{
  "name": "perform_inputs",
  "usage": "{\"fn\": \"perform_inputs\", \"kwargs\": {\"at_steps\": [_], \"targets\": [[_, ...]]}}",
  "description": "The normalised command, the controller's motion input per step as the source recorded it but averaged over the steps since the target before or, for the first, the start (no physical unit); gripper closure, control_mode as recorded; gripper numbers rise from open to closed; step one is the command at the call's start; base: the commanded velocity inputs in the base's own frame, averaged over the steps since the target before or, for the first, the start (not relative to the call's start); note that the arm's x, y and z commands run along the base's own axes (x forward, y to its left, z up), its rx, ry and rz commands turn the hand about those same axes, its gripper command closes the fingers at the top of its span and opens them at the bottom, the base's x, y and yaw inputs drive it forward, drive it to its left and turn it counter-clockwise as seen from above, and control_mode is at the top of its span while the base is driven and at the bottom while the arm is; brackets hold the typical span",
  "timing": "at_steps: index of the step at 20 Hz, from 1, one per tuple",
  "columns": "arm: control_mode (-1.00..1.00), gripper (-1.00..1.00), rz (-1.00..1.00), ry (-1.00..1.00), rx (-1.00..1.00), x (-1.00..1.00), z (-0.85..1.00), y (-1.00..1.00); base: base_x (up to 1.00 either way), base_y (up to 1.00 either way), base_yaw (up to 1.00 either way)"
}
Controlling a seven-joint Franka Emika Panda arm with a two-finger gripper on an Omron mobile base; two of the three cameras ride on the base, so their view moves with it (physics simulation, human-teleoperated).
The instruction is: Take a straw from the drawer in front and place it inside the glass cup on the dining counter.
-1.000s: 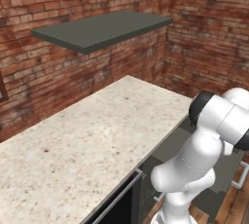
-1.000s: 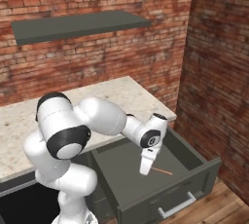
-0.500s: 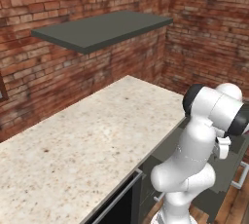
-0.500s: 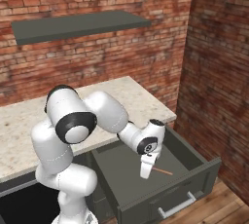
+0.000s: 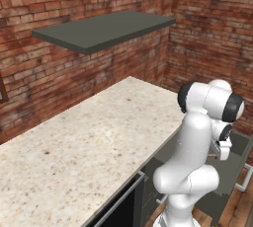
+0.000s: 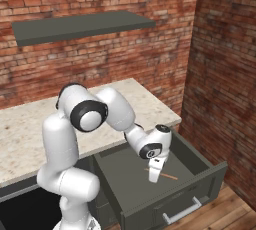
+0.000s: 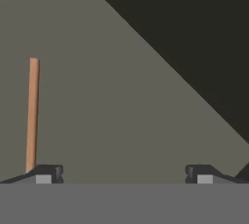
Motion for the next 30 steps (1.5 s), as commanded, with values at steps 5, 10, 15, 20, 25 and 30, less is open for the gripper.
{"fn": "perform_inputs", "kwargs": {"at_steps": [5,10,15,20,25,30], "targets": [[-1.00,-1.00,0.00,0.02,0.00,0.55,-0.20,-0.32,0.00,0.00,0.00],[-1.00,-1.00,0.01,0.00,0.00,0.39,-0.33,-0.32,0.00,0.00,0.00],[-1.00,-1.00,0.04,0.00,0.00,0.04,-0.47,-0.18,0.00,0.00,0.00],[-1.00,-1.00,0.05,-0.01,0.00,0.24,-0.35,-0.03,0.00,0.00,0.00],[-1.00,-1.00,0.04,0.00,0.00,0.33,-0.23,-0.01,0.00,0.00,0.00],[-1.00,-1.00,0.02,0.00,0.00,0.21,-0.29,0.00,0.00,0.00,0.00]]}}
